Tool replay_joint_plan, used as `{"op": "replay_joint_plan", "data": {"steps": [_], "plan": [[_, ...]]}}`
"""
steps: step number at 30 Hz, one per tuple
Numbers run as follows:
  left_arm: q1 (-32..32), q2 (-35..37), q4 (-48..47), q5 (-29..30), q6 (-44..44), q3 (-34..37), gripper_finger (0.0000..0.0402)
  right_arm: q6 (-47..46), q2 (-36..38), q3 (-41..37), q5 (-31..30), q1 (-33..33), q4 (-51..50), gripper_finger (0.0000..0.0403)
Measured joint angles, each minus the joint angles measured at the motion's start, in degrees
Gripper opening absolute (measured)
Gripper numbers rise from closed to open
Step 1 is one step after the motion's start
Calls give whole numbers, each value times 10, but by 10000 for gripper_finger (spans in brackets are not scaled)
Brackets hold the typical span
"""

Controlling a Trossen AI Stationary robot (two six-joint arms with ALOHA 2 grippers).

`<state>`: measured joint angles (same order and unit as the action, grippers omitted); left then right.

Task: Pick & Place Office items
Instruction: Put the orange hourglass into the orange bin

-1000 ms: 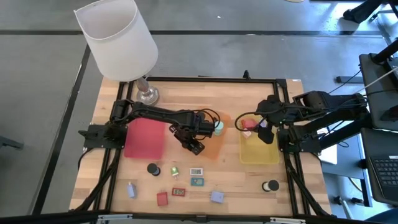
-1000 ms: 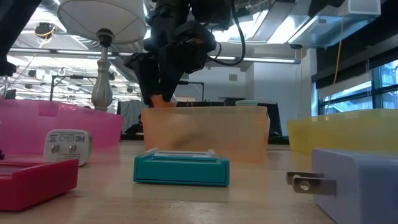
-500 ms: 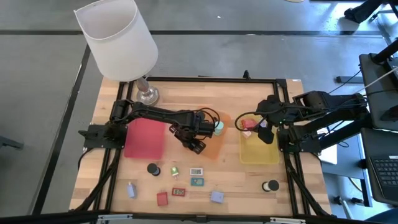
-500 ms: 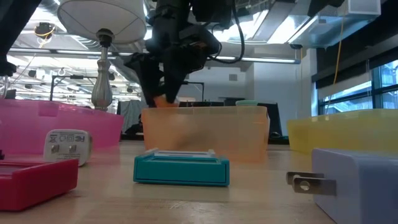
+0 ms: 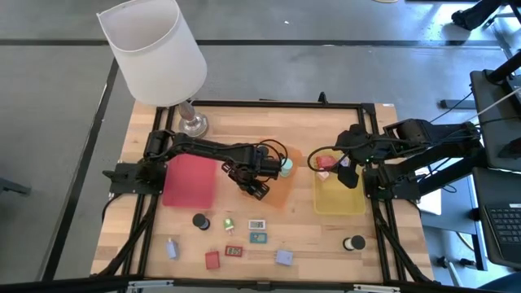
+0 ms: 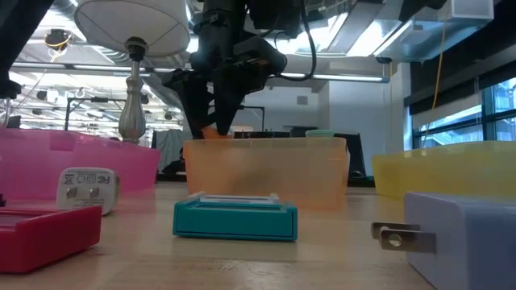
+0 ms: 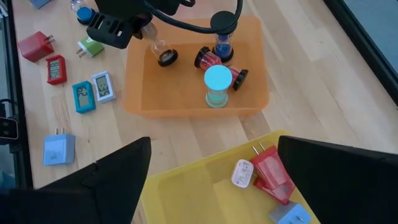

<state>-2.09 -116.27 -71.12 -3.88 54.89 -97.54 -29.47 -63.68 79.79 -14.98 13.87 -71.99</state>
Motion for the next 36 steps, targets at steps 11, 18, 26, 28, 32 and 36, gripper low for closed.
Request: {"op": "replay_joint_plan", "data": {"steps": [11,18,26,28,32,36], "plan": [[0,0,0,8,0,0,217,0,0,0,0,0,0,355],[0,0,-9,9,-1,0,217,0,0,0,0,0,0,355],[-2,0,-19,-19,-5,0,217,0,0,0,0,0,0,355],[-2,0,-21,-18,-6,0,217,0,0,0,0,0,0,355],[-2,0,-26,-18,-6,0,217,0,0,0,0,0,0,355],[-2,0,-26,-17,-6,0,217,0,0,0,0,0,0,355]]}}
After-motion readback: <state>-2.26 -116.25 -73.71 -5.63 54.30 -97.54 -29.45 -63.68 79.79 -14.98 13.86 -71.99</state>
